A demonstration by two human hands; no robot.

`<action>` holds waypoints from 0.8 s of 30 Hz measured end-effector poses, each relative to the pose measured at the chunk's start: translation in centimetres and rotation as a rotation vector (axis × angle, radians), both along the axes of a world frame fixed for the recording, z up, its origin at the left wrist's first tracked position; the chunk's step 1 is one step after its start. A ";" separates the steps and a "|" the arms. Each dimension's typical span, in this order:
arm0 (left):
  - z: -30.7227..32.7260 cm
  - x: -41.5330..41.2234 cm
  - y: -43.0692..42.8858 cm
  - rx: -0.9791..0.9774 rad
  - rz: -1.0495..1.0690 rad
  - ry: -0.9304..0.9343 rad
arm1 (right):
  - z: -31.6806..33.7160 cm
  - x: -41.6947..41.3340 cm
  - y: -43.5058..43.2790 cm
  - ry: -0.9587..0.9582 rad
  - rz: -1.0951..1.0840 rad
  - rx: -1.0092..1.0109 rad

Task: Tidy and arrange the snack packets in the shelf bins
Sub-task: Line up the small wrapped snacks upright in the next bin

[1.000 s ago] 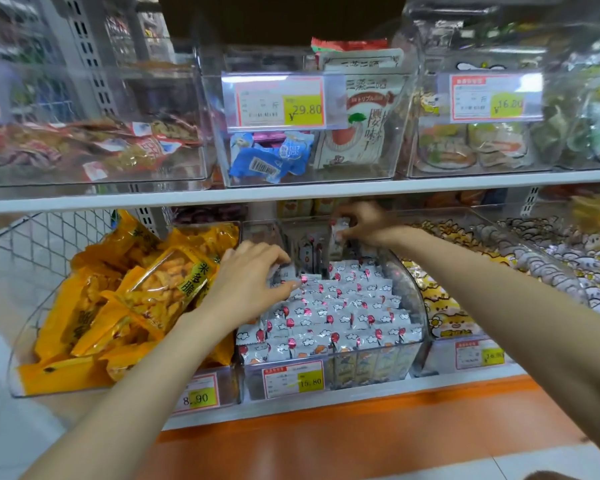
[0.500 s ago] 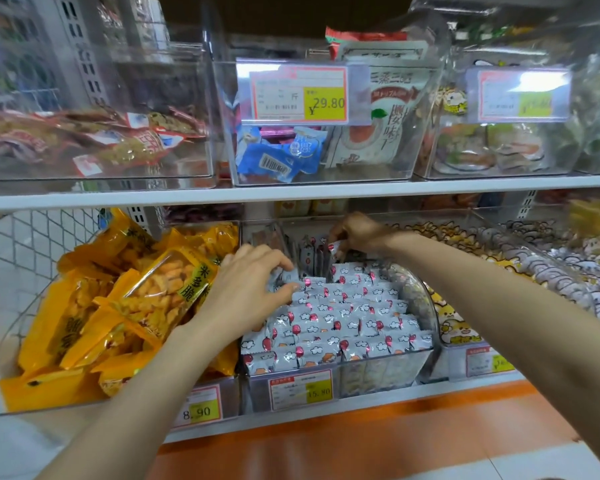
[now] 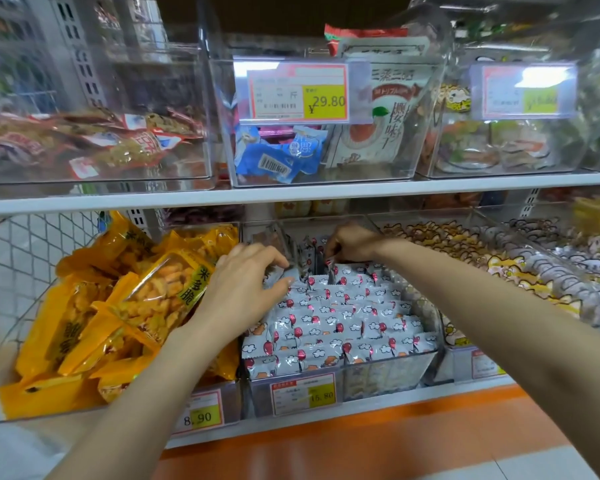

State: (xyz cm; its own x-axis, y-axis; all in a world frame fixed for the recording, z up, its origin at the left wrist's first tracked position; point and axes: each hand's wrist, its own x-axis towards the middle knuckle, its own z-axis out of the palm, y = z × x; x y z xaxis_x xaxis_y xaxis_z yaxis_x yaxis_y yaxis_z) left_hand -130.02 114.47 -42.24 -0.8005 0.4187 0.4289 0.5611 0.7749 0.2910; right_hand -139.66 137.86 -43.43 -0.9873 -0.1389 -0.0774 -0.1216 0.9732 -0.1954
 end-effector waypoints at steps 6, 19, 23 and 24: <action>-0.2 -0.3 -0.5 0.001 -0.004 -0.003 | 0.9 1.0 0.7 0.004 0.006 -0.096; 0.5 -0.5 -1.5 0.008 0.051 -0.018 | 3.0 4.7 -2.0 0.054 0.142 -0.154; 1.0 -0.3 -2.2 -0.111 0.059 -0.163 | 3.3 6.3 -3.2 0.075 0.175 -0.163; 0.9 -0.2 -2.2 -0.151 0.073 -0.196 | 3.2 6.6 -3.4 0.085 0.163 -0.203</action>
